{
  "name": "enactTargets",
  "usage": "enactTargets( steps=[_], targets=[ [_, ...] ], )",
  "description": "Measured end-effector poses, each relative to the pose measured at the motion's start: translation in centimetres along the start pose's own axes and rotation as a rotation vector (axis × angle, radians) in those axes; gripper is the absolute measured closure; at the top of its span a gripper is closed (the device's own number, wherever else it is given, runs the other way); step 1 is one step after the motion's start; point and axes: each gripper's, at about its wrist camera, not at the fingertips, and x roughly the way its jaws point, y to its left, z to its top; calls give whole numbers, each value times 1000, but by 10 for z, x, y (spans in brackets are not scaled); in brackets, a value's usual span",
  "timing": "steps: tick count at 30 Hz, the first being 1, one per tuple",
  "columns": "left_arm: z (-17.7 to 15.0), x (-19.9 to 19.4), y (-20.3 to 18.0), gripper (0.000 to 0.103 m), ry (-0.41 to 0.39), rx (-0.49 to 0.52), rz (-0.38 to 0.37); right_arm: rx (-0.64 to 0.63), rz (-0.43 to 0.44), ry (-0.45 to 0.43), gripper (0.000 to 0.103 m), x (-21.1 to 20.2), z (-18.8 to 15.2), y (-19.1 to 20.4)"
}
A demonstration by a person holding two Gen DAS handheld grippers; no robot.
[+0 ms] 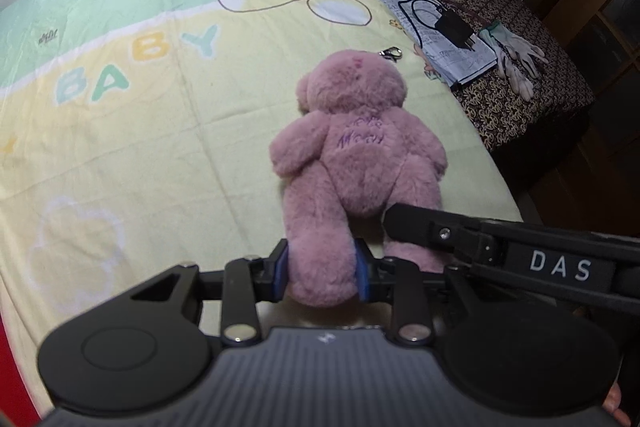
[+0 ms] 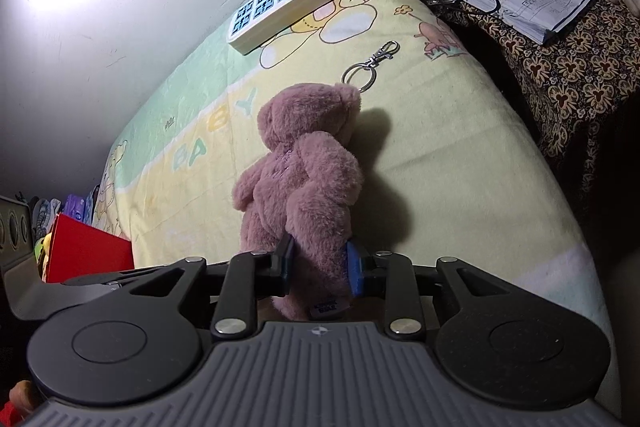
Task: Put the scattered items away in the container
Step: 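Lift the pink teddy bear by its leg with the right gripper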
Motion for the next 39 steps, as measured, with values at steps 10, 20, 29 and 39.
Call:
enactTargets(
  steps=[10,20,29,39],
  targets=[
    [-64,-34,0,75,35,45,-12,-52,14,74,74,-18,-58,22],
    [-123,-65,19,75,67,47,-39,-162,29,174,74,-21,-100,55],
    [-143,-75,35,74,65,19,-58,-188,4,208,71,-15,-115,72],
    [-132,-73,45,42,32,-28,-39,-111,-35,134,64,-23,-109,62]
  ],
)
